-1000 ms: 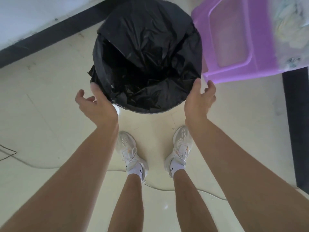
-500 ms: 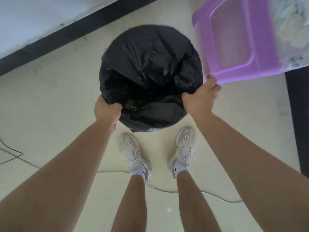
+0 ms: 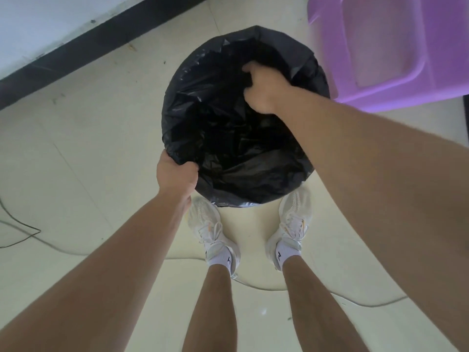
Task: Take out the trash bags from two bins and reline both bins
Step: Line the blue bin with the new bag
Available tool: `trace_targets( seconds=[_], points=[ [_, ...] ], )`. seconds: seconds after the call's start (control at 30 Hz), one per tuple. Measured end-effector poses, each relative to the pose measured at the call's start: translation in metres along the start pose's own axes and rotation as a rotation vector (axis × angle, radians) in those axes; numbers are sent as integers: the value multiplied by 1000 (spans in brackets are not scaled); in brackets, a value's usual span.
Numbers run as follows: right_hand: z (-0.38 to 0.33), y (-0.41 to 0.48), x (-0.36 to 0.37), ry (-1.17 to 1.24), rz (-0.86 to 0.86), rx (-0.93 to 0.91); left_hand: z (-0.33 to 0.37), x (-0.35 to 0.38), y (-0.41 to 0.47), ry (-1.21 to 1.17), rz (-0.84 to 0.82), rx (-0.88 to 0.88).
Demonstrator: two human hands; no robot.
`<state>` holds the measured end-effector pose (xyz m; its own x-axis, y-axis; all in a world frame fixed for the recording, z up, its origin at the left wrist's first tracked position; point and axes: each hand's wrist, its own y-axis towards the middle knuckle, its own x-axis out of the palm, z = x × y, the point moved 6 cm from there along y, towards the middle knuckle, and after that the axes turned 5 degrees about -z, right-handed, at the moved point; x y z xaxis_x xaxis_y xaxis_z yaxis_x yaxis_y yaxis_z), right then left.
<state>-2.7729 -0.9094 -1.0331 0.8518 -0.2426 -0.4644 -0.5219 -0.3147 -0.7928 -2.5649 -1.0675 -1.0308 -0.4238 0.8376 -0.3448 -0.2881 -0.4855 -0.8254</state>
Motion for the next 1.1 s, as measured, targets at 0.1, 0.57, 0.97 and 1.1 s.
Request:
trace_targets(
  seconds=[0.1, 0.57, 0.97, 1.1],
  points=[
    [-10, -21, 2, -22, 30, -78, -4, 0, -3, -35, -3, -36],
    [92, -109, 5, 323, 700, 218, 10, 29, -19, -285, -13, -93],
    [52, -100, 50, -456, 454, 1, 15, 36, -24, -414, 31, -155],
    [85, -138, 20, 200, 872, 328, 12, 25, -16, -326, 154, -289]
  ],
)
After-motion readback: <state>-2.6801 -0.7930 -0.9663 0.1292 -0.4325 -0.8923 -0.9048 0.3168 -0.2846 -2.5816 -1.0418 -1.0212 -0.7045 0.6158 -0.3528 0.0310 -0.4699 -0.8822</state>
